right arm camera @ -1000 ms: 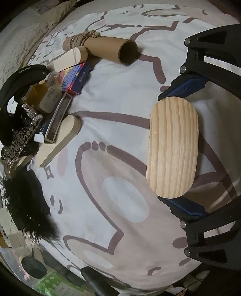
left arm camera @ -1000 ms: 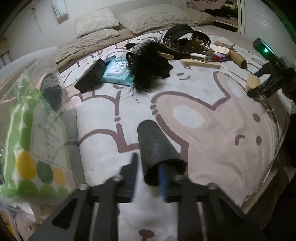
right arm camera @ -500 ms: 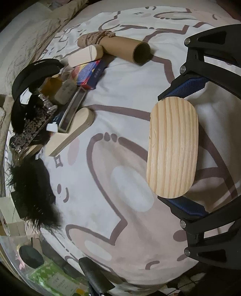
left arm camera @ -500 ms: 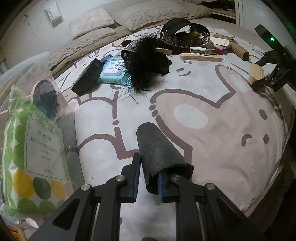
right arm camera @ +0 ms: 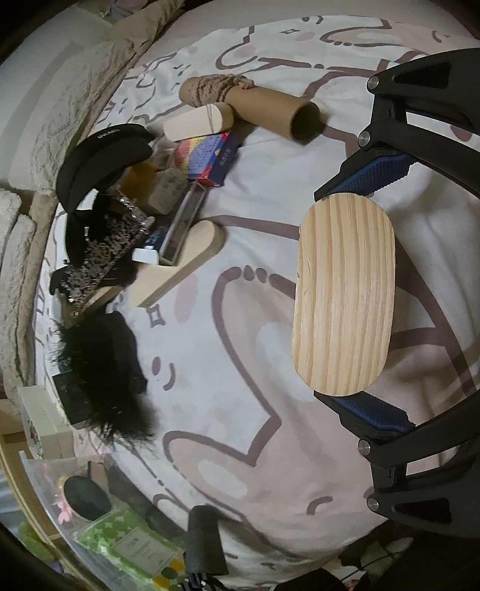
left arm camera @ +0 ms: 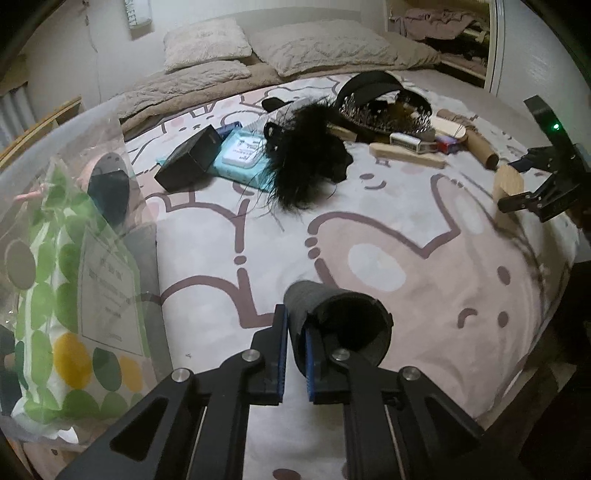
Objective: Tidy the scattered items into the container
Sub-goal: 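Lift and carry the foam tube and soap dish with both tools toward the clear container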
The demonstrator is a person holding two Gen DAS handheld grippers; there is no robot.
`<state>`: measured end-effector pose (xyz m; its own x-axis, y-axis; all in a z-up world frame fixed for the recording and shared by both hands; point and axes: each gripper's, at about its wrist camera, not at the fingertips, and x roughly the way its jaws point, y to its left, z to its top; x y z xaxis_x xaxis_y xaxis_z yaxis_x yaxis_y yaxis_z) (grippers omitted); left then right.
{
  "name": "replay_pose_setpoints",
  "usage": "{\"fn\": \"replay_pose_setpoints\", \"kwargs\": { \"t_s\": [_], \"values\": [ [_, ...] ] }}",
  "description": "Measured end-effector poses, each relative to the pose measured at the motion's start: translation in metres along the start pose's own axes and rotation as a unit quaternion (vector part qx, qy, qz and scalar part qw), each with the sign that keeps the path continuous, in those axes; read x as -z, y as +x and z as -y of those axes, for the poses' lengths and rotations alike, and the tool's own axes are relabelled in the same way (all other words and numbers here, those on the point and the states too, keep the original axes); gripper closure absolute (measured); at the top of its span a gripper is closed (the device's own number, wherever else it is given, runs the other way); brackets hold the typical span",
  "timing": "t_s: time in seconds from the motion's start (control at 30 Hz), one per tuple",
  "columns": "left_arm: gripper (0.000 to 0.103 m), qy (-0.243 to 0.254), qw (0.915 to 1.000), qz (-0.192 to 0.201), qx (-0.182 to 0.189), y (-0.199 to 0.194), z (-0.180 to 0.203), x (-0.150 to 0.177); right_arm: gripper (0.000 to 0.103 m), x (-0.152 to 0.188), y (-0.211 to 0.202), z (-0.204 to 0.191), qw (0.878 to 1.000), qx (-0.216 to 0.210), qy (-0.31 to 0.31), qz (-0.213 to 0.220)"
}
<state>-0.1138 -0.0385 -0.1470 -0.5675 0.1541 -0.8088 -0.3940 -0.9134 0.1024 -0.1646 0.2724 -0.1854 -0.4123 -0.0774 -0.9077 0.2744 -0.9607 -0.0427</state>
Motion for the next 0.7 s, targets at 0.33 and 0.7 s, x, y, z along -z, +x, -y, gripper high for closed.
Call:
{"fn": "replay_pose_setpoints", "kwargs": {
  "t_s": [0.33,0.7],
  "values": [
    [0.095,-0.034,0.9992,0.018,0.013,-0.015,-0.001,-0.01,0.009,-0.008,-0.024,-0.003,0.999,-0.015,0.011,0.029],
    [0.095,-0.046,0.9972,0.057,0.015,-0.034,-0.001,-0.029,0.009,-0.022,-0.061,0.001,0.995,-0.05,0.044,0.08]
  ]
}}
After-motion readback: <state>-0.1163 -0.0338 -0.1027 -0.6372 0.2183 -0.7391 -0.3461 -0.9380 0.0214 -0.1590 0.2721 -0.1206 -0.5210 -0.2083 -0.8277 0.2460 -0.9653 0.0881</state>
